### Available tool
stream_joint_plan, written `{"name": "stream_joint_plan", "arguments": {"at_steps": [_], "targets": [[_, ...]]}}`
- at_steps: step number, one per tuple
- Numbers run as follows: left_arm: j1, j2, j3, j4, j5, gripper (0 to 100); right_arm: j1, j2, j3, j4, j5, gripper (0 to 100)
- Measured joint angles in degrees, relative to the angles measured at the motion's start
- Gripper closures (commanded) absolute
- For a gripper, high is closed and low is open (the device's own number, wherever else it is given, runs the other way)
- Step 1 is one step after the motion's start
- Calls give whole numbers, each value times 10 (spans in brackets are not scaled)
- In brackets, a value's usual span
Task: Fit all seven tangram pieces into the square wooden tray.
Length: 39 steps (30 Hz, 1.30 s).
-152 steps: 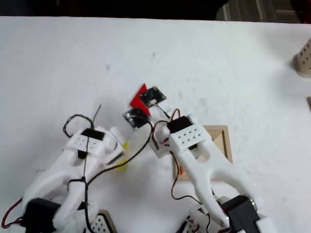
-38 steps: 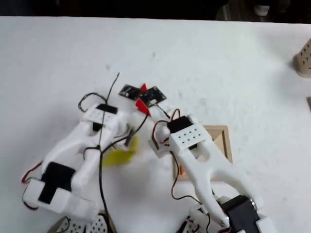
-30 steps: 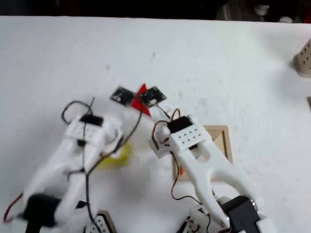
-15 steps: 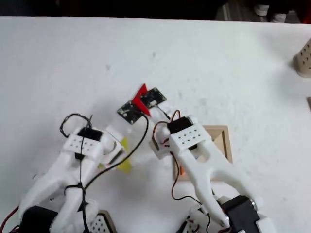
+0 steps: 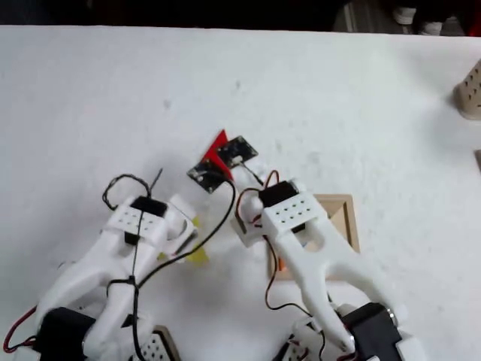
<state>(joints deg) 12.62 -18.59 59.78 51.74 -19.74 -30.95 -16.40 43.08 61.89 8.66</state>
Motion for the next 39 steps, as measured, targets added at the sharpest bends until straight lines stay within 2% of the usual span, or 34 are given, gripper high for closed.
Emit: {"name": "stream_joint_plan", "arguments": {"at_steps": [4,13,18,27,35,39], "targets": [[0,4,0,-2,1,745,0,0,0,0,0,981],[1,4,0,-4,3,753,0,0,0,0,0,981],[3,4,0,-4,3,824,0,0,0,0,0,981],[11,4,0,-4,3,832,1,0,0,0,0,981],[16,4,-1,-2,39,871,-14,0,0,0,0,981],[15,4,-1,-8,98,874,-15,0,0,0,0,981]]}}
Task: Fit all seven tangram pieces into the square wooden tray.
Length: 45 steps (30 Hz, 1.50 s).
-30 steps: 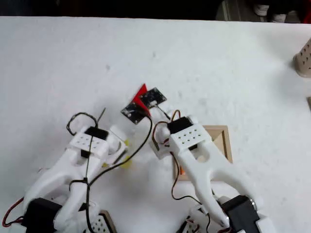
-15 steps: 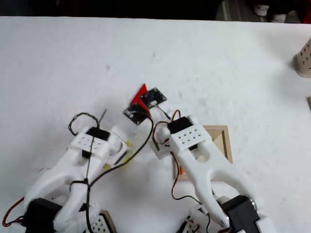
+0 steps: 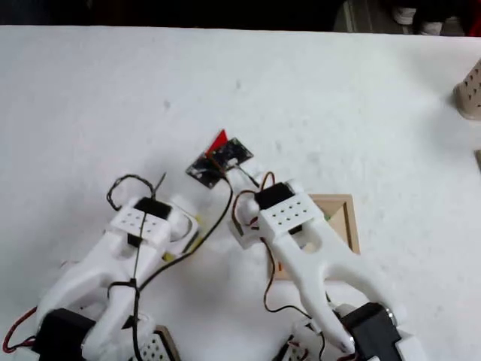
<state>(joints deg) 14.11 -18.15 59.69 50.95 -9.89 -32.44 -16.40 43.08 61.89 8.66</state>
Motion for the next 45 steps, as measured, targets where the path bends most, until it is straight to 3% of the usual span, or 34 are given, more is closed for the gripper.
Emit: {"name": "stream_joint_plan", "arguments": {"at_steps": [5,11,21,28,36,40,45], "targets": [[-8,0,-4,-1,61,984,0,0,0,0,0,981],[-21,0,-4,-11,96,981,0,0,0,4,0,981],[-27,0,-1,-28,98,981,0,0,0,5,0,981],[-67,-3,-11,-45,98,981,14,-11,0,15,1,982],[-76,-161,-16,96,33,981,170,-151,0,102,86,982],[-9,-267,-16,171,25,980,295,-221,2,137,106,981],[130,-327,-16,204,22,980,467,-233,19,140,135,981]]}}
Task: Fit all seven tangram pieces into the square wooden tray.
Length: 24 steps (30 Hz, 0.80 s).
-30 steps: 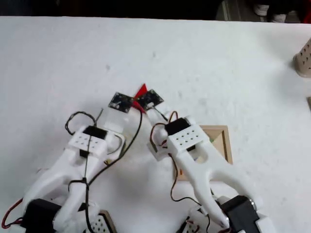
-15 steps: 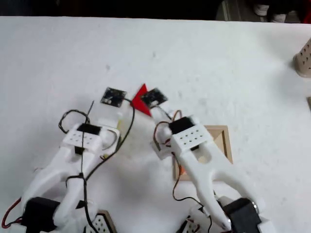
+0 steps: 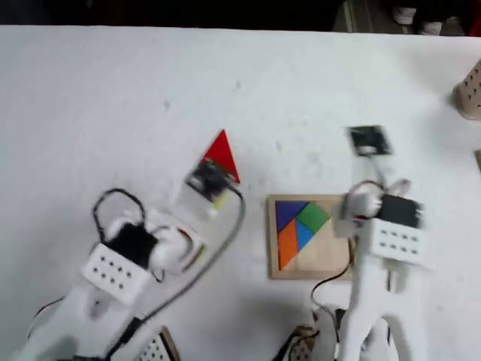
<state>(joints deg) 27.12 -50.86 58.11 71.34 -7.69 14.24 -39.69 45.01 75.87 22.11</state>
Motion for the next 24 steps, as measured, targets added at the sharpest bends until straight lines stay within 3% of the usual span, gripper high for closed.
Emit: {"name": "stream_joint_plan", "arguments": {"at_steps": [5,12,16,24], "targets": [[130,-5,0,-33,0,980,162,0,1,-2,88,981],[253,13,0,-129,-1,980,359,0,5,-62,177,981],[286,113,-40,-171,-1,980,437,0,30,-105,229,981],[294,366,-200,-196,-1,980,504,0,84,-200,251,981]]}}
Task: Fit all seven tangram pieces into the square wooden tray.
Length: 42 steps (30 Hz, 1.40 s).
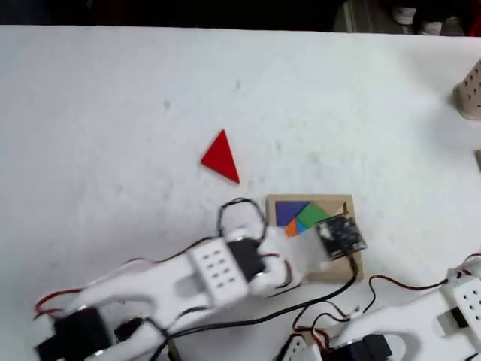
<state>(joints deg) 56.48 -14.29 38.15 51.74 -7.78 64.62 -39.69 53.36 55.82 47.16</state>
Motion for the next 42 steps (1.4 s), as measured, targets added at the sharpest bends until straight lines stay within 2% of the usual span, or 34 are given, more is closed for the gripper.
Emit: {"name": "stream_joint_plan", "arguments": {"at_steps": [6,11,18,23,31,37,39,42], "targets": [[5,114,-42,-50,0,980,25,0,4,-14,11,981],[24,152,-48,-84,0,970,27,0,21,-15,35,981],[-1,193,-49,-120,-1,714,28,0,24,-15,36,981],[-55,224,-69,-133,1,633,28,0,26,-15,36,981],[-61,202,-63,-122,-1,631,19,0,53,-15,36,981],[-60,96,-8,-106,-1,632,16,0,54,-15,36,981],[-60,54,7,-105,-1,670,16,0,54,-15,36,981],[-65,9,16,-119,39,825,16,0,54,-15,36,981]]}}
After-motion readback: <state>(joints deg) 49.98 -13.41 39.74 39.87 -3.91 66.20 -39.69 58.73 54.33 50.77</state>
